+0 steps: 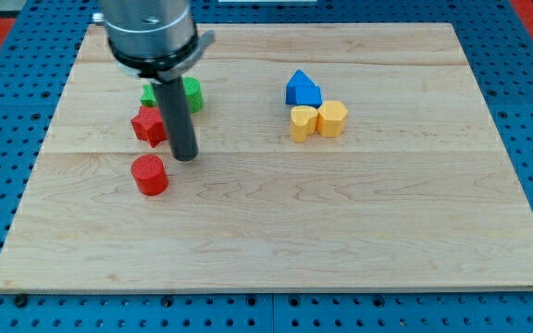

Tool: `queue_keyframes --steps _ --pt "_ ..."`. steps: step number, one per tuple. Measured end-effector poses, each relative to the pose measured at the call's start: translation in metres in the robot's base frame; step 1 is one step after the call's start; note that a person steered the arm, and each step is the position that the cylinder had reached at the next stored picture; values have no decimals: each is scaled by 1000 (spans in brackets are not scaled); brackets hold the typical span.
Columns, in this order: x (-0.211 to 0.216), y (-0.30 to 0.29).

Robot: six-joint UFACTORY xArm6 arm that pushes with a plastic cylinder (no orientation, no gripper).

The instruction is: Move the red circle to the bottom left

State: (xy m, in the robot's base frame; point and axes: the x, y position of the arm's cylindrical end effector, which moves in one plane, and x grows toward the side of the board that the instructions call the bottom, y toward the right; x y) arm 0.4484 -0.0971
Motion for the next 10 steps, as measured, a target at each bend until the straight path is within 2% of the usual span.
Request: queue_keyframes --steps 1,3,7,10 --pt "1 0" --pt "30 -36" --pt "34 -63" --pt "59 -101"
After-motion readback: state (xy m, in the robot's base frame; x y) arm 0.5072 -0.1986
